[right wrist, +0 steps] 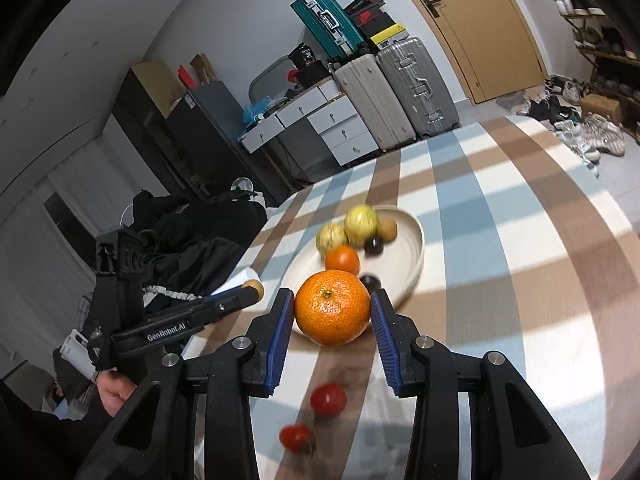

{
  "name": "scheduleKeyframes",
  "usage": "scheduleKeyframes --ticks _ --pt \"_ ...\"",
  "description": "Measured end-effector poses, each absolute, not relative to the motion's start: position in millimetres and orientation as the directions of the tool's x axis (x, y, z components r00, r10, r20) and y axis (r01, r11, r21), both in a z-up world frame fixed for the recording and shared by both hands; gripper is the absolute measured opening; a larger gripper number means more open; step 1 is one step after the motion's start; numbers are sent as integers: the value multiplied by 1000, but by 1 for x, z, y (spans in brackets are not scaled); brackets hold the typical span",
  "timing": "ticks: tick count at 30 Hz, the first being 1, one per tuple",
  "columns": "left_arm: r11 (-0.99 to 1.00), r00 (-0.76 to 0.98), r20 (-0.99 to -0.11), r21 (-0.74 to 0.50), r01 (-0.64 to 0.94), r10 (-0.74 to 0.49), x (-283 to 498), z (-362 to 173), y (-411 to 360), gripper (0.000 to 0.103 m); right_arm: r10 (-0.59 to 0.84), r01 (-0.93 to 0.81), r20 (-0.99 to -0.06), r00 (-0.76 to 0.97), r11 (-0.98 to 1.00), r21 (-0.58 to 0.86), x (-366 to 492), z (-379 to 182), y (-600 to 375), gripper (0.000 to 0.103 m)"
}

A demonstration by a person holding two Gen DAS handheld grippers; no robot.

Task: Organize fruits
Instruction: 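Carry the kiwi and orange onto the cream plate and open both tools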

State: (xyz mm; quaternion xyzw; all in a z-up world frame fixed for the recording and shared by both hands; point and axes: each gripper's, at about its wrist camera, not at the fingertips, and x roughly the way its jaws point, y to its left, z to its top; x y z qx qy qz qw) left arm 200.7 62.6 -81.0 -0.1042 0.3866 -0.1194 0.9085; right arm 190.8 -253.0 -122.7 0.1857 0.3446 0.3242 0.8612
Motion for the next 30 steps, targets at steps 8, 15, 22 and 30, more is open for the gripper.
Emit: scheduleKeyframes --ticks 8,15,22,30 --pt "949 676 -676 -294 118 -293 243 -84 73 25 681 -473 -486 548 731 491 246 -101 -235 40" --pt "941 639 -702 -318 115 -315 266 -107 72 25 675 -487 -532 512 738 468 288 -113 -208 40" --pt "935 599 -726 -335 120 -337 279 -130 68 25 630 -470 -617 472 772 428 309 -148 -186 40" --pt "931 576 -741 -345 116 -347 289 -144 68 25 602 -462 -662 447 789 406 317 -167 -176 40"
